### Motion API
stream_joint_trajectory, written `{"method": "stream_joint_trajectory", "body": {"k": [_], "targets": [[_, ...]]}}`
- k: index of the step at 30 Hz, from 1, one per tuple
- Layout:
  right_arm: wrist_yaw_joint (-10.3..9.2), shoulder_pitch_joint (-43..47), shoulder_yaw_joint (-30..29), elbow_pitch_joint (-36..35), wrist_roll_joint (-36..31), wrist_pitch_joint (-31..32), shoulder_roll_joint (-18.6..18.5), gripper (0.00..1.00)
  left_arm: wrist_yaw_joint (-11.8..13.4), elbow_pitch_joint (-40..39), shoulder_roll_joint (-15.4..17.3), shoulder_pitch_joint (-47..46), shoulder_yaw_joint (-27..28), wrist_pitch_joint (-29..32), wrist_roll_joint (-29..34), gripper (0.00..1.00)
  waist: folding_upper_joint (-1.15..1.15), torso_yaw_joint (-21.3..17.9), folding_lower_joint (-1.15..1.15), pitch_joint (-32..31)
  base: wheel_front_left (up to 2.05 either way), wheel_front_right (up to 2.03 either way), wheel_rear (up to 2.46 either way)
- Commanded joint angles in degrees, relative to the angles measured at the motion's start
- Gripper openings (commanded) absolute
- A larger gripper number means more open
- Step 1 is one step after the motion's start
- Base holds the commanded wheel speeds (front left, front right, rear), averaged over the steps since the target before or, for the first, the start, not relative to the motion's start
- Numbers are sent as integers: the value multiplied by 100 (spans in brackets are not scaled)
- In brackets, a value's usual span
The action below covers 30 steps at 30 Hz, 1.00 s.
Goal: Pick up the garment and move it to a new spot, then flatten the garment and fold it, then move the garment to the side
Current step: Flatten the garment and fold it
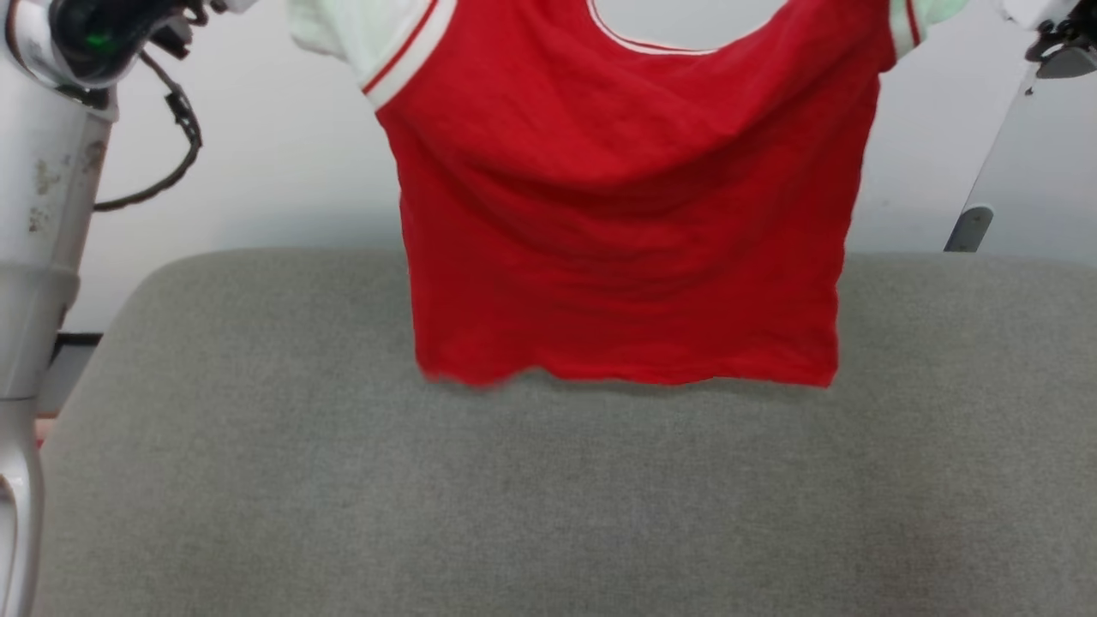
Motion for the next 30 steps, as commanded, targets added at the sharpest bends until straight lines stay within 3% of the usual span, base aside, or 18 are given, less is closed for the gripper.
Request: {"method": "stream_joint_trajectory", "body": {"k": [1, 8, 11, 21, 25, 30], "targets": [[0, -84, -33, 20, -60, -5, -11, 0, -18, -4, -10, -47, -36, 12, -47, 0, 0, 31, 0, 113, 0, 0, 0], [0, -374, -83, 205, -441, -189, 33, 0, -18, 87, -6, -225, -179, -129, -71, 0, 0, -6, 0, 958, 0, 0, 0], [0, -616, 41, 414, -840, -607, 79, 0, -18, 229, -91, -405, -295, -486, 108, 0, 0, -61, 0, 1475, 0, 0, 0], [-1, -2096, 115, 1236, -2934, -3828, -29, 0, 19, 1186, -658, -2045, -149, -2874, 892, 0, 0, 10, 0, 3010, 0, 0, 0], [-1, -2543, 114, 1105, -3843, -4203, -263, 0, -13, 1230, -756, -2513, -28, -3765, 828, 0, 0, 162, 0, 3721, 0, 0, 0], [-2, -2426, -24, 487, -4473, -4239, -368, 0, -14, 959, -677, -2485, -56, -4368, 475, 0, 0, 361, 0, 4419, 0, 0, 0]]}}
